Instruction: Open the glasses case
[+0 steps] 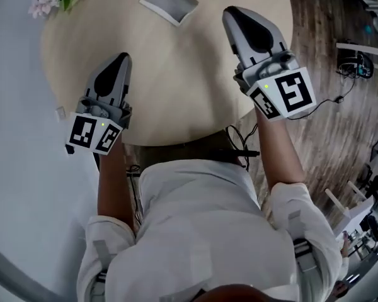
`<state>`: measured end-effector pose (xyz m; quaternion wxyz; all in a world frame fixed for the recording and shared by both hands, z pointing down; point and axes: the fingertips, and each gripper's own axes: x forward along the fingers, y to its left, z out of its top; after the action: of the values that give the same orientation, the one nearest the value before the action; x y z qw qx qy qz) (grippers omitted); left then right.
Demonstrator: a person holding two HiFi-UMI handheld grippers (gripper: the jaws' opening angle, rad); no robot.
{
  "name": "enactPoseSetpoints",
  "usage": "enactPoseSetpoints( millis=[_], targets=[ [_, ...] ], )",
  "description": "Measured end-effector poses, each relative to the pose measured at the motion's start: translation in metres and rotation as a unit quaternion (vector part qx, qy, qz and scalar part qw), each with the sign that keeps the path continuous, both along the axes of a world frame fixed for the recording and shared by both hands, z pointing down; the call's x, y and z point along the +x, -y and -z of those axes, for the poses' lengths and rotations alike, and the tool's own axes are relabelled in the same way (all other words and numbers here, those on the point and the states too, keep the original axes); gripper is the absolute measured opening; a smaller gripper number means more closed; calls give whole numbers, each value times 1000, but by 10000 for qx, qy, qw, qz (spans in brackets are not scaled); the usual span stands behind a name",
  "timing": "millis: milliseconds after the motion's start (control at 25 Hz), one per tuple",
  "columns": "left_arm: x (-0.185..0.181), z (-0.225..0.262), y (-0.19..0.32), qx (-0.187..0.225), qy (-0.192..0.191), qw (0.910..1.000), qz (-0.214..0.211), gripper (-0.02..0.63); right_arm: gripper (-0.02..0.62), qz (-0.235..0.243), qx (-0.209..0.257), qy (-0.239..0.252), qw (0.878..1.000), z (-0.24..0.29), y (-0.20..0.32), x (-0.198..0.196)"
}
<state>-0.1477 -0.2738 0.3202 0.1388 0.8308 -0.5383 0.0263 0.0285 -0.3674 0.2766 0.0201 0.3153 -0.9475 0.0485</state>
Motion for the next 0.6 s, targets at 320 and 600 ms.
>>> enactPoseSetpoints(
  millis=[320, 600],
  targets=[
    [24, 60, -90, 32, 13, 9995, -321, 12, 29, 118, 83, 311, 9994, 61, -89, 56],
    [7, 69, -186, 117, -282, 9977, -599, 12, 28, -465, -400, 143, 9980, 34, -198, 68]
  ],
)
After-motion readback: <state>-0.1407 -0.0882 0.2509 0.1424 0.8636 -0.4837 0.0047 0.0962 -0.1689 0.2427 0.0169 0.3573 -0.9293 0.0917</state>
